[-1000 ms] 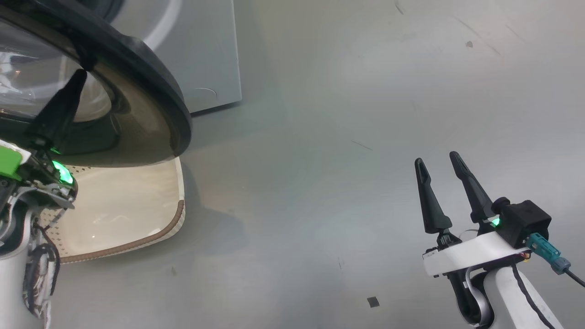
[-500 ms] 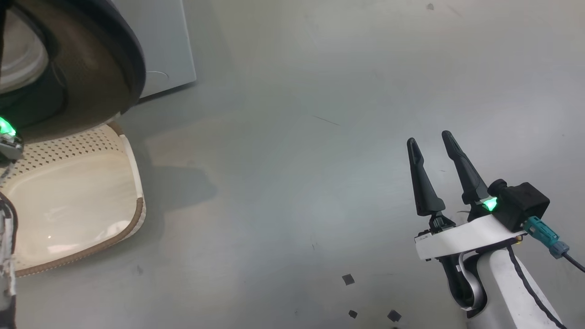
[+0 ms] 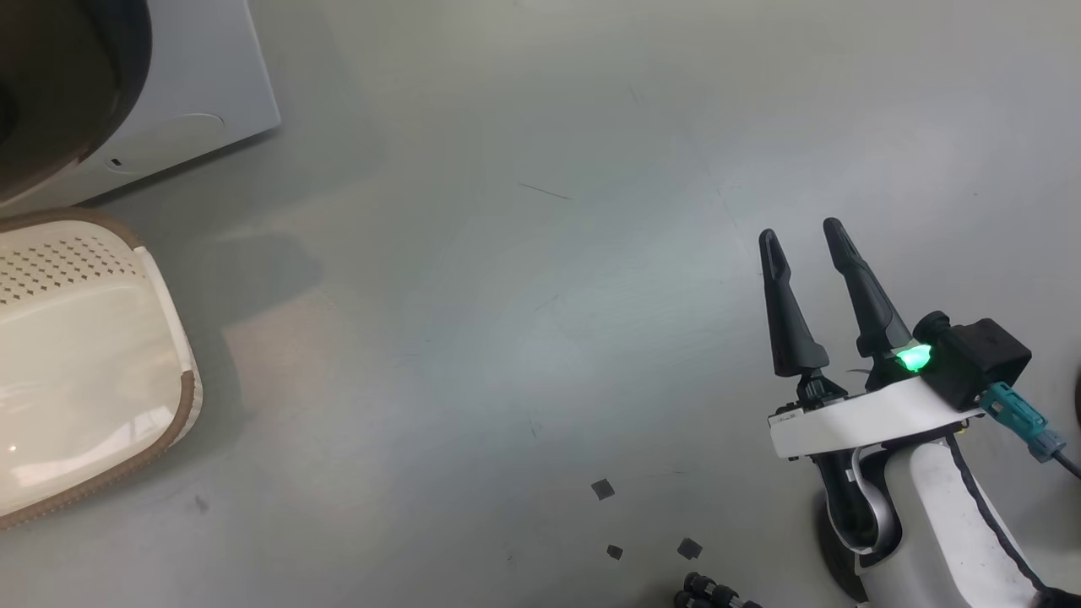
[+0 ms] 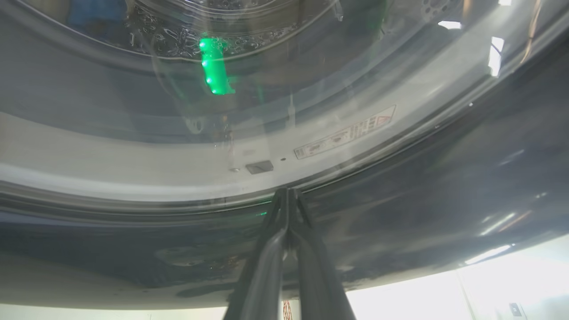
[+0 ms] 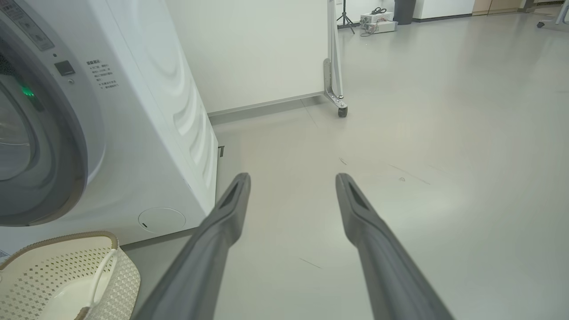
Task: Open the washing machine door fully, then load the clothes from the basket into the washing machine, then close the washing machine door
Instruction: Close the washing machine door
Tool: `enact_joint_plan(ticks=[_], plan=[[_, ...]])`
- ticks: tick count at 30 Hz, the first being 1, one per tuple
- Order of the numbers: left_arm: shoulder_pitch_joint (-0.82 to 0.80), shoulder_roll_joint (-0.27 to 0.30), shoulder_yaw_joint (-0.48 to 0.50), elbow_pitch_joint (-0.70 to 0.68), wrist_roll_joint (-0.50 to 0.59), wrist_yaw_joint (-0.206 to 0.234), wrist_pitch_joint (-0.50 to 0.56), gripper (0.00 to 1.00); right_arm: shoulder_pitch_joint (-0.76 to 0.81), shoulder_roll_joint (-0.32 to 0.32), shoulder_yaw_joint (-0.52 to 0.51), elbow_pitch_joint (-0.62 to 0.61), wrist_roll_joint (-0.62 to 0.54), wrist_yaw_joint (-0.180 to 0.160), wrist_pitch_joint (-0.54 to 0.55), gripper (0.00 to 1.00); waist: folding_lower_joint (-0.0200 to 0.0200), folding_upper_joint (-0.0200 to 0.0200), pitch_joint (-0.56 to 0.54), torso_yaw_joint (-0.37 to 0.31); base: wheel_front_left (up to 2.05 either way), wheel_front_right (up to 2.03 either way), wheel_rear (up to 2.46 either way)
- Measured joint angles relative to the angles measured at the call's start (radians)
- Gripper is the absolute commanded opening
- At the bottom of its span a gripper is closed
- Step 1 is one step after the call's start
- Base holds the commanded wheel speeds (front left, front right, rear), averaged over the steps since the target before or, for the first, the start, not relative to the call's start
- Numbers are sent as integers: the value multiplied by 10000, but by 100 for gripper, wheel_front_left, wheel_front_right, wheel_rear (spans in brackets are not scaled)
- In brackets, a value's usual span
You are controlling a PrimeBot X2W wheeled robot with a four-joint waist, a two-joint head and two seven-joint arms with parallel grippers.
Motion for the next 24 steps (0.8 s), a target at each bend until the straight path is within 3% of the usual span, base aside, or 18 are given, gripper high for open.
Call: enact_joint_plan(ticks=[8, 17, 24], plan=[[-189, -2, 2, 341, 169, -111, -69, 0, -80, 31, -92, 8, 0, 0, -2, 100, 0, 0, 77, -67, 0, 0, 0], [-112, -318, -194, 633, -58, -598, 253, 0, -77, 38, -384, 67, -23, 2, -2, 100, 0, 0, -107, 224, 0, 0, 0], [1066, -543, 332, 798, -468, -886, 274, 0, -70, 35, -393, 151, -184, 2, -2, 100, 0, 0, -450, 527, 0, 0, 0]])
